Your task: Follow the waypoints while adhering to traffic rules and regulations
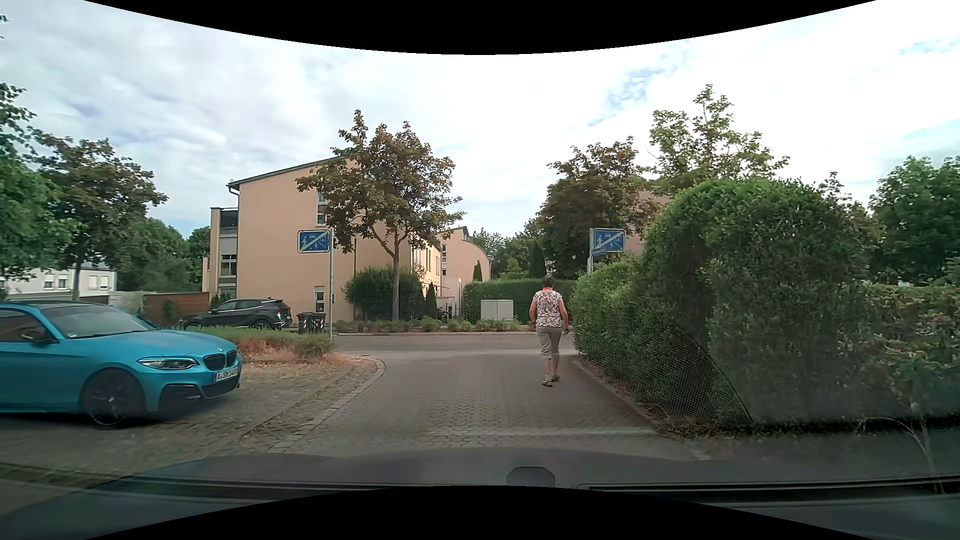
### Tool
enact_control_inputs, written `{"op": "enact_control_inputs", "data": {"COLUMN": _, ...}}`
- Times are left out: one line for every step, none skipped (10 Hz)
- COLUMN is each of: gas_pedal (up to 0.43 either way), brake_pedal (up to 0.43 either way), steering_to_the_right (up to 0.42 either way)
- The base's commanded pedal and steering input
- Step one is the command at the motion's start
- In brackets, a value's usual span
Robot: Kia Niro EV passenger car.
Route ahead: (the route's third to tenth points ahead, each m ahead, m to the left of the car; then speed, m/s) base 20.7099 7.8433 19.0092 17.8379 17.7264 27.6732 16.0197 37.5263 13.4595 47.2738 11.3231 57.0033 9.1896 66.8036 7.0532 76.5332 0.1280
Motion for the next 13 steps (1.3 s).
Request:
{"op": "enact_control_inputs", "data": {"gas_pedal": 0.000, "brake_pedal": 0.000, "steering_to_the_right": 0.001}}
{"op": "enact_control_inputs", "data": {"gas_pedal": 0.000, "brake_pedal": 0.000, "steering_to_the_right": 0.000}}
{"op": "enact_control_inputs", "data": {"gas_pedal": 0.000, "brake_pedal": 0.000, "steering_to_the_right": -0.002}}
{"op": "enact_control_inputs", "data": {"gas_pedal": 0.000, "brake_pedal": 0.000, "steering_to_the_right": -0.002}}
{"op": "enact_control_inputs", "data": {"gas_pedal": 0.000, "brake_pedal": 0.000, "steering_to_the_right": -0.001}}
{"op": "enact_control_inputs", "data": {"gas_pedal": 0.000, "brake_pedal": 0.000, "steering_to_the_right": -0.001}}
{"op": "enact_control_inputs", "data": {"gas_pedal": 0.000, "brake_pedal": 0.000, "steering_to_the_right": -0.001}}
{"op": "enact_control_inputs", "data": {"gas_pedal": 0.000, "brake_pedal": 0.000, "steering_to_the_right": 0.000}}
{"op": "enact_control_inputs", "data": {"gas_pedal": 0.000, "brake_pedal": 0.000, "steering_to_the_right": 0.001}}
{"op": "enact_control_inputs", "data": {"gas_pedal": 0.000, "brake_pedal": 0.000, "steering_to_the_right": 0.000}}
{"op": "enact_control_inputs", "data": {"gas_pedal": 0.000, "brake_pedal": 0.000, "steering_to_the_right": 0.001}}
{"op": "enact_control_inputs", "data": {"gas_pedal": 0.000, "brake_pedal": 0.000, "steering_to_the_right": 0.000}}
{"op": "enact_control_inputs", "data": {"gas_pedal": 0.000, "brake_pedal": 0.000, "steering_to_the_right": 0.001}}
